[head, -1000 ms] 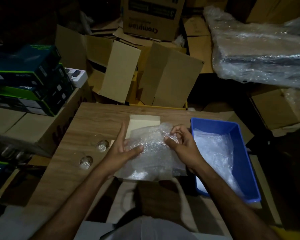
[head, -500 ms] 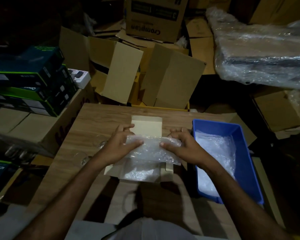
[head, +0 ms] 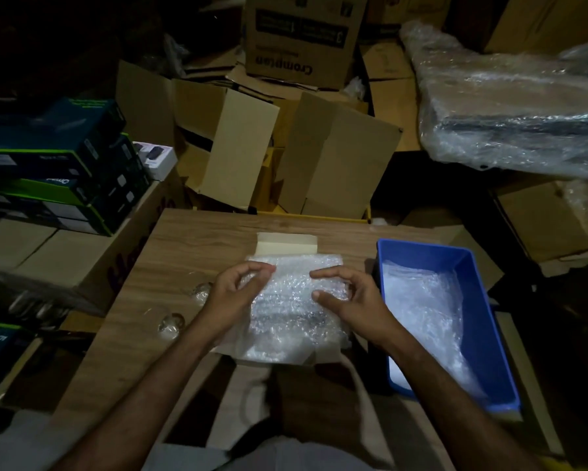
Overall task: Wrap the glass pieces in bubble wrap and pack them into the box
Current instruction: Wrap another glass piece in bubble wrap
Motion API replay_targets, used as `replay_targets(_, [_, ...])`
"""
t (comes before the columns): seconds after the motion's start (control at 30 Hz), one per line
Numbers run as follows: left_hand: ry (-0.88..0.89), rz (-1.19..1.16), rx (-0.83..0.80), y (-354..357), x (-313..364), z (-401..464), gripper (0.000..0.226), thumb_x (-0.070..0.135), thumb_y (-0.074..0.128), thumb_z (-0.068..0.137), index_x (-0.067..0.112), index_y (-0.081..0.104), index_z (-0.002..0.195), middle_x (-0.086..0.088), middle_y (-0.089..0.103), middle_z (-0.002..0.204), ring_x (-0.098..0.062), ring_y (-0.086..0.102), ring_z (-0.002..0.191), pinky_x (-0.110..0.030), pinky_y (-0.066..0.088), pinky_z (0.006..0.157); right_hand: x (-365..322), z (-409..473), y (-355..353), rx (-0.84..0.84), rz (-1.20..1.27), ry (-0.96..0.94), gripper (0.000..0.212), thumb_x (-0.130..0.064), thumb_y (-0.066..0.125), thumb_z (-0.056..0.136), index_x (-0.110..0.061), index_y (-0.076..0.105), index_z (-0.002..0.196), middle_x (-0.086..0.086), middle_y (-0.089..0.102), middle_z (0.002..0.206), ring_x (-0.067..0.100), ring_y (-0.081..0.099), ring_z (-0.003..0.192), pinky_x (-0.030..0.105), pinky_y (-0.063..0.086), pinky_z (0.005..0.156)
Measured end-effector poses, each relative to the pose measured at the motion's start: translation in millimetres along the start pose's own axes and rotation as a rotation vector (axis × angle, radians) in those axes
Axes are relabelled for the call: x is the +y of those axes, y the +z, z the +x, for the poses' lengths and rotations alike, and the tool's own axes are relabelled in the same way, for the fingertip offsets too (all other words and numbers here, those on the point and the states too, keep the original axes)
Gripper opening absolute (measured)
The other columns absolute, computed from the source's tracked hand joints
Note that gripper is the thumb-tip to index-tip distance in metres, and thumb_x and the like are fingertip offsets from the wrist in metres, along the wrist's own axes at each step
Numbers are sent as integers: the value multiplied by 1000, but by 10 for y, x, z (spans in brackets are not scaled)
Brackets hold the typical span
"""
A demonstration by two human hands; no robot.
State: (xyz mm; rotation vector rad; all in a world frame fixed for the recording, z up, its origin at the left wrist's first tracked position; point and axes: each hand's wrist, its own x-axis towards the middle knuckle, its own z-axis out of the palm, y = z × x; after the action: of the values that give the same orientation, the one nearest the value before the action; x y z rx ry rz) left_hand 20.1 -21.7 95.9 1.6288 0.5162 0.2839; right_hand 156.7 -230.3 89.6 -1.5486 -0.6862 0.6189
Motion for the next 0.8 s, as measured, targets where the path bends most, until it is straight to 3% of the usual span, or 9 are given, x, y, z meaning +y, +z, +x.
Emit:
replay_targets(0.13, [-39, -13, -179, -102, 19, -69, 67, 17, 97, 58, 30, 72, 119, 13, 61, 130, -8, 68, 113, -31, 62, 84, -50, 23, -18, -61, 49, 133, 67, -2, 92, 68, -23, 70, 127, 7, 55, 139, 24, 62, 124, 40, 58, 97])
replay_targets(0.23, [26, 190, -56, -51, 43, -56, 51, 21, 93, 61, 31, 75, 107, 11, 46, 133, -6, 61, 115, -20, 59, 85, -86, 39, 22, -13, -223, 101, 56, -8, 90, 73, -29, 73, 121, -2, 45, 135, 14, 53, 128, 32, 57, 100])
replay_targets(0.33, [157, 442, 2, -80, 39, -3, 21, 32, 85, 77, 39, 74, 93, 23, 41, 133, 13, 46, 118, -4, 48, 83, -124, 61, -24, 5, -377, 17, 28, -22, 87, 80, -29, 77, 105, -11, 45, 129, -12, 49, 118, 15, 53, 97])
replay_targets(0.4, [179, 456, -31, -135, 51, 24, 15, 42, 79, 82, 35, 76, 94, 33, 42, 134, 21, 40, 122, 2, 43, 82, -146, 86, -106, -22, -395, 43, 22, -32, 86, 80, -30, 76, 100, -9, 40, 138, -13, 42, 124, 14, 45, 99])
replay_targets(0.47, [96, 259, -151, -167, 53, 47, 24, 45, 74, 86, 30, 78, 104, 28, 58, 133, 8, 55, 121, -7, 51, 84, -171, 107, -167, -60, -194, 139, 28, -36, 85, 82, -27, 73, 106, -9, 60, 131, 0, 60, 116, 17, 50, 90])
replay_targets(0.57, [-83, -1, -209, -150, 8, 51, 30, 43, 69, 94, 25, 73, 117, 0, 74, 120, -19, 69, 114, -29, 58, 89, -168, 120, -138, -58, 80, 137, 7, -28, 78, 91, -22, 77, 91, -8, 76, 83, 6, 70, 68, 16, 52, 65])
replay_targets(0.6, [-133, -53, -181, -126, -25, 48, 32, 43, 69, 94, 23, 71, 120, -4, 74, 121, -24, 68, 116, -38, 57, 95, -155, 117, -119, -42, 140, 143, 5, -26, 76, 92, -22, 77, 93, -7, 77, 82, 8, 70, 67, 15, 52, 64])
replay_targets(0.67, [-213, -148, -129, -77, -96, 50, 34, 35, 70, 94, 21, 68, 125, -7, 72, 124, -29, 67, 117, -52, 52, 102, -114, 118, -84, -77, 256, 172, 22, -18, 76, 91, -12, 73, 113, 3, 79, 106, 18, 76, 94, 20, 58, 75])
replay_targets(0.8, [-276, -148, -196, -145, -142, 17, 28, 16, 73, 90, 19, 72, 117, -10, 74, 121, -28, 71, 107, -37, 59, 87, -56, 122, -64, -23, 288, 218, 37, -9, 78, 87, -3, 67, 122, 9, 76, 116, 28, 72, 110, 33, 62, 86])
